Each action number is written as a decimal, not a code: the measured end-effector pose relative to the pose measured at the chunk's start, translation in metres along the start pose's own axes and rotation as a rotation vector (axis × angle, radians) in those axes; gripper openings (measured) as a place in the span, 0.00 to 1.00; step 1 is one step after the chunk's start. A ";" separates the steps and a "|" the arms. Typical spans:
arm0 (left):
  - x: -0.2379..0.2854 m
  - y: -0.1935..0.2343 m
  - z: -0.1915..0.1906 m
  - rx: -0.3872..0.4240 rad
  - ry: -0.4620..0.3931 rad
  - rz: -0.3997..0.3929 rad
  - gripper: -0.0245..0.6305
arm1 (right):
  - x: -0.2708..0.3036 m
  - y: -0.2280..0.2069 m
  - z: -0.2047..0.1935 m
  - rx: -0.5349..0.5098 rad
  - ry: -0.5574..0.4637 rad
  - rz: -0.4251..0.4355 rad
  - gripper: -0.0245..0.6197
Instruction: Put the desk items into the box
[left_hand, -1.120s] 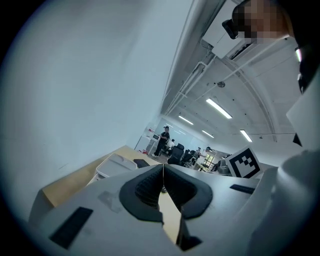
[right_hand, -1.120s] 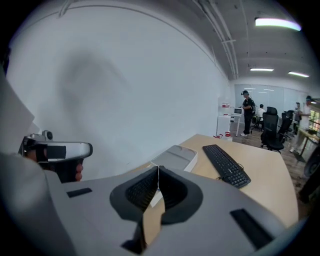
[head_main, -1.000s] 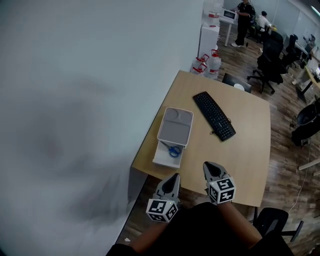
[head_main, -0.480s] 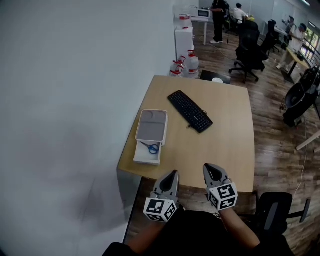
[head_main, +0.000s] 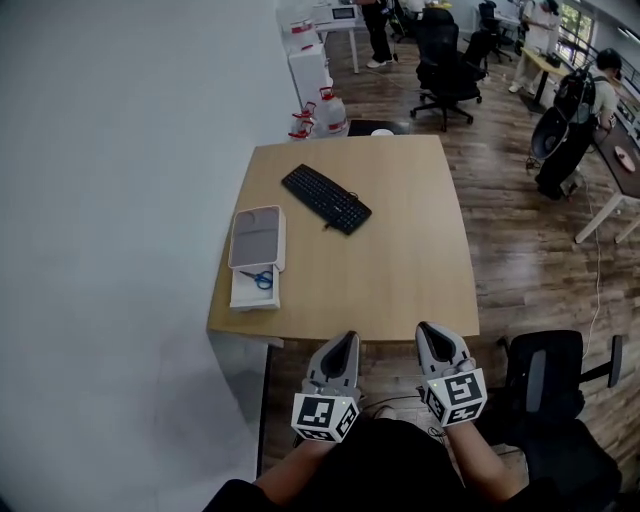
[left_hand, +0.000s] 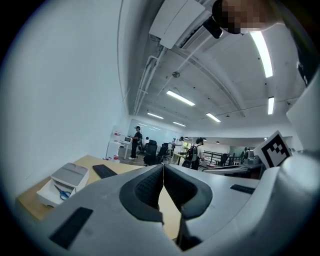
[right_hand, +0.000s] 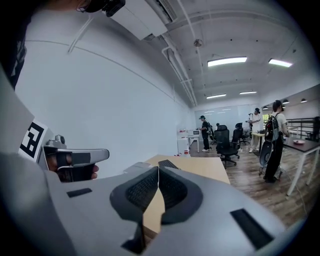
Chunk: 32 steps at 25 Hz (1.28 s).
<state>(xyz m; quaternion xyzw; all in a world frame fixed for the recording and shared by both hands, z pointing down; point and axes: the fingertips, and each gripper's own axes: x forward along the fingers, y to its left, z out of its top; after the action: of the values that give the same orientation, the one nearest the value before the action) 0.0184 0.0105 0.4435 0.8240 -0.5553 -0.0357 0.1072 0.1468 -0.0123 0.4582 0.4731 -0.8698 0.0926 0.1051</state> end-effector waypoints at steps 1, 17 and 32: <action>-0.001 -0.009 -0.001 0.014 -0.001 -0.012 0.06 | -0.009 -0.004 -0.001 0.001 -0.003 -0.019 0.14; 0.002 -0.063 -0.023 0.171 0.049 -0.137 0.06 | -0.059 -0.026 -0.011 -0.009 -0.026 -0.141 0.13; -0.008 -0.082 -0.031 0.149 0.050 -0.111 0.06 | -0.072 -0.028 -0.019 0.002 -0.038 -0.115 0.13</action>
<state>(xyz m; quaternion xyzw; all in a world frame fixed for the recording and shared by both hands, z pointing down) 0.0950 0.0513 0.4556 0.8597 -0.5071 0.0206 0.0574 0.2100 0.0354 0.4591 0.5240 -0.8430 0.0782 0.0932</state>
